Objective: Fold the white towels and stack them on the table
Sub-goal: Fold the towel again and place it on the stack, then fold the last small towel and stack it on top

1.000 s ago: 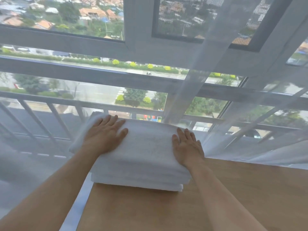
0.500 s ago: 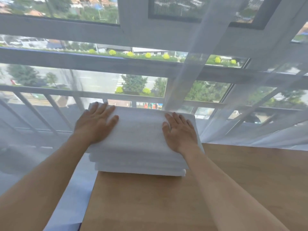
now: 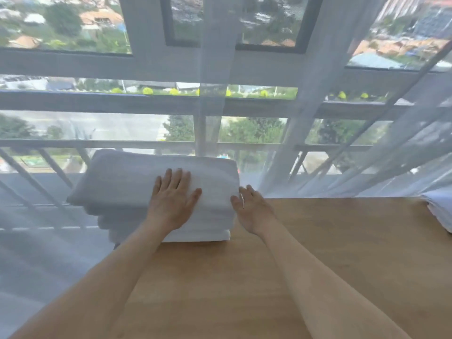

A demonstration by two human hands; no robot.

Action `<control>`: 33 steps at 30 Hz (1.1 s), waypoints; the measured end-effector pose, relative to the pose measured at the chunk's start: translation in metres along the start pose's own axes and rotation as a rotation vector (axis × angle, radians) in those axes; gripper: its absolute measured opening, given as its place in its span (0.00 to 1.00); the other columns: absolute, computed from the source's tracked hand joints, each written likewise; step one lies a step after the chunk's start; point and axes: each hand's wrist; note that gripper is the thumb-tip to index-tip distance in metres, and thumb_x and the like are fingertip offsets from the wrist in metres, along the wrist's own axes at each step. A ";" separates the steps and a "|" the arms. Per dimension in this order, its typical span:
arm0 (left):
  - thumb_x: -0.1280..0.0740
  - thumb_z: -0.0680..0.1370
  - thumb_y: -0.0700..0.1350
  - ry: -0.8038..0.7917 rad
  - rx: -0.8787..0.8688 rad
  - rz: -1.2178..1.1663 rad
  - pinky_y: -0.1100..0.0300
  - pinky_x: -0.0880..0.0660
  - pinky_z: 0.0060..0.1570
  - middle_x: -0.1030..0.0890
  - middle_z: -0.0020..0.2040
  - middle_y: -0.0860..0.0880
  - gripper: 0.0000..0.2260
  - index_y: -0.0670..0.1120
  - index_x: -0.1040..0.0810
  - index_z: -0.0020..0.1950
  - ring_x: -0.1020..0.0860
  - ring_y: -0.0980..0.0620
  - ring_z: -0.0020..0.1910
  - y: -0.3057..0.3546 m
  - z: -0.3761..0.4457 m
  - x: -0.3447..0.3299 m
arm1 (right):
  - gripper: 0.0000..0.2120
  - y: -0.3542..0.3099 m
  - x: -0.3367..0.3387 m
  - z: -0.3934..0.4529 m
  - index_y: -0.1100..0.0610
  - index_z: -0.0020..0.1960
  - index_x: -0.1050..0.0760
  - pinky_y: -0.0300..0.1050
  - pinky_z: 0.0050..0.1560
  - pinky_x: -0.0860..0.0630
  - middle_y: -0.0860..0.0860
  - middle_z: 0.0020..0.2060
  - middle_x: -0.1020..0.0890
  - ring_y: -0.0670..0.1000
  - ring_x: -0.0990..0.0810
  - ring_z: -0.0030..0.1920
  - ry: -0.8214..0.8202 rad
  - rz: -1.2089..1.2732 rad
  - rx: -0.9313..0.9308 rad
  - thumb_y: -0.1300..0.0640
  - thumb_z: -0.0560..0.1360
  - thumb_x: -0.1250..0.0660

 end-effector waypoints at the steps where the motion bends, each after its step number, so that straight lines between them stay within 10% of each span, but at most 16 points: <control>1: 0.56 0.82 0.63 -0.025 -0.047 0.000 0.49 0.61 0.79 0.52 0.83 0.49 0.31 0.49 0.49 0.83 0.57 0.47 0.82 0.023 -0.005 -0.006 | 0.28 0.015 0.000 -0.011 0.48 0.80 0.45 0.52 0.76 0.46 0.47 0.82 0.52 0.51 0.51 0.80 -0.035 0.019 -0.006 0.38 0.83 0.54; 18: 0.52 0.83 0.63 -0.302 -0.430 -0.049 0.53 0.55 0.78 0.46 0.83 0.50 0.29 0.52 0.43 0.81 0.51 0.50 0.81 0.405 -0.139 -0.130 | 0.30 0.348 0.102 -0.257 0.50 0.82 0.49 0.51 0.79 0.52 0.49 0.82 0.53 0.53 0.55 0.81 0.008 -0.048 -0.236 0.39 0.84 0.53; 33: 0.50 0.80 0.69 -0.387 -0.479 -0.030 0.52 0.46 0.77 0.40 0.81 0.52 0.33 0.53 0.40 0.80 0.43 0.50 0.80 0.580 -0.094 -0.197 | 0.29 0.532 0.171 -0.246 0.52 0.81 0.45 0.50 0.77 0.47 0.51 0.81 0.48 0.54 0.46 0.80 0.034 0.032 -0.340 0.40 0.84 0.49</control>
Point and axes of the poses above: each hand's wrist, its own z-axis towards the middle knuckle, its own x-axis out of the back of the hand, y = z × x
